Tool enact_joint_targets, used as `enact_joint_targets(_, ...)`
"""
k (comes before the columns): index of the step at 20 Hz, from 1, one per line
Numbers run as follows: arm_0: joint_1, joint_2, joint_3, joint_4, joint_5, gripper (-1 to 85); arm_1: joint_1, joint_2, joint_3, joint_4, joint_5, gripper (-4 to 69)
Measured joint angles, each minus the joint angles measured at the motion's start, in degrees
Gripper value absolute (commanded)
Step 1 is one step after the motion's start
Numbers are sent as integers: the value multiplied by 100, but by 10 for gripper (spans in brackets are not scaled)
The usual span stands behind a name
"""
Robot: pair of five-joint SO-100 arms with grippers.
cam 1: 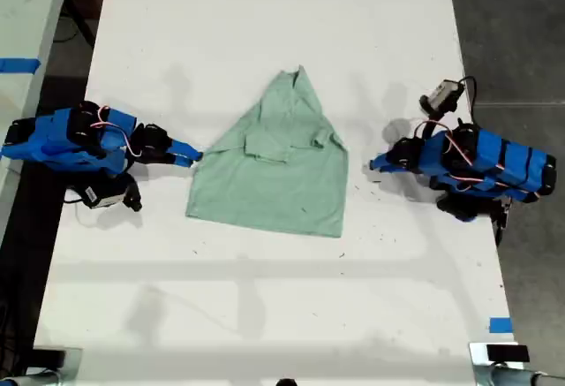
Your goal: Fold t shirt
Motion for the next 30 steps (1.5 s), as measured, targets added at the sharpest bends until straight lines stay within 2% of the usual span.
enact_joint_targets(18,0,0,0,0,0,127,0,0,0,0,0,93)
enact_joint_targets(21,9,0,18,0,299,148,105,0,0,0,0,95)
enact_joint_targets(22,105,0,-53,0,299,145,123,0,0,0,-185,95)
enact_joint_targets(24,809,0,-141,-9,70,148,88,0,0,0,-870,94)
enact_joint_targets(25,1134,0,-132,-202,-44,164,26,0,0,0,-984,94)
enact_joint_targets(27,1345,0,-132,-457,-79,-2,-211,9,-44,-193,-1213,95)
enact_joint_targets(28,1310,0,-132,-738,132,-2,-325,9,-114,-272,-1230,93)
enact_joint_targets(29,1283,0,-141,-1002,439,-2,-404,35,-141,-360,-1037,15)
enact_joint_targets(30,1327,0,-141,-1151,589,1,-475,53,-149,-439,-633,20)
